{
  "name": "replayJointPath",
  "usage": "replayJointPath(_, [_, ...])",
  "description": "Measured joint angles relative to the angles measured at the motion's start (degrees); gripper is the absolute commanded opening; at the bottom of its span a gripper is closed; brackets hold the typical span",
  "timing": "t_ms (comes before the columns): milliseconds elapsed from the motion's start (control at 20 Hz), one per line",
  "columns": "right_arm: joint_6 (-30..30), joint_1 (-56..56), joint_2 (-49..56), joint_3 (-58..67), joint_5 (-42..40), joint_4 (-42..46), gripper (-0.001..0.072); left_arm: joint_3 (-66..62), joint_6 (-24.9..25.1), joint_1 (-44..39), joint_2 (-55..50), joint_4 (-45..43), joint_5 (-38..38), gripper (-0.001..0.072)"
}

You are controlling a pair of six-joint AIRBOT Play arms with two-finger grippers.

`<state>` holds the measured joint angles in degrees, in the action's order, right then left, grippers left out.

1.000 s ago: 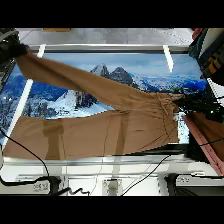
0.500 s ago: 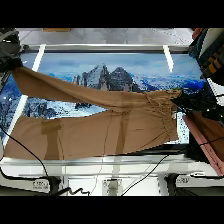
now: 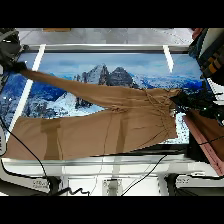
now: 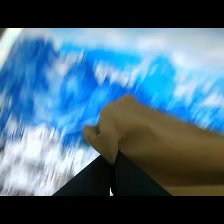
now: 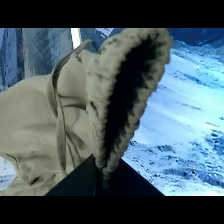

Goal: Fold the clothes and pants, and hang the long-sleeved shirts on hangers.

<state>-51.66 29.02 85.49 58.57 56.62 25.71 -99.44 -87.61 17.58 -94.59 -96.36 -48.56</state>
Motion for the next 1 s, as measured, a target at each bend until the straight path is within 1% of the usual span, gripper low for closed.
replayJointPath(150, [-0.04, -0.07, 0.00, 0.00, -0.46, 0.04, 0.0032, 4.72, 0.39, 2.62, -0.59, -2.32, -12.11, 0.0011])
replayJointPath(250, [-0.07, -0.07, 0.00, 0.00, -0.61, 0.24, 0.0032, 8.02, 0.09, 4.66, -0.79, -3.17, -17.44, 0.0012])
replayJointPath(300, [-0.09, -0.07, 0.00, 0.00, -0.63, 0.61, 0.0032, 9.16, -0.09, 5.51, -0.81, -3.43, -18.64, 0.0012])
replayJointPath(400, [-0.17, -0.07, 0.00, 0.00, -0.66, 1.75, 0.0032, 10.58, -0.46, 6.78, -0.90, -3.67, -19.58, 0.0012])
replayJointPath(750, [-0.17, -0.07, 0.00, 0.00, -0.66, 4.09, 0.0032, 12.07, -0.68, 8.22, -3.34, -4.09, -18.32, 0.0013])
replayJointPath(1000, [-0.17, -0.07, 0.00, 0.00, -0.76, 4.61, 0.0032, 12.20, -0.70, 8.37, -5.09, -4.11, -15.08, 0.0014])
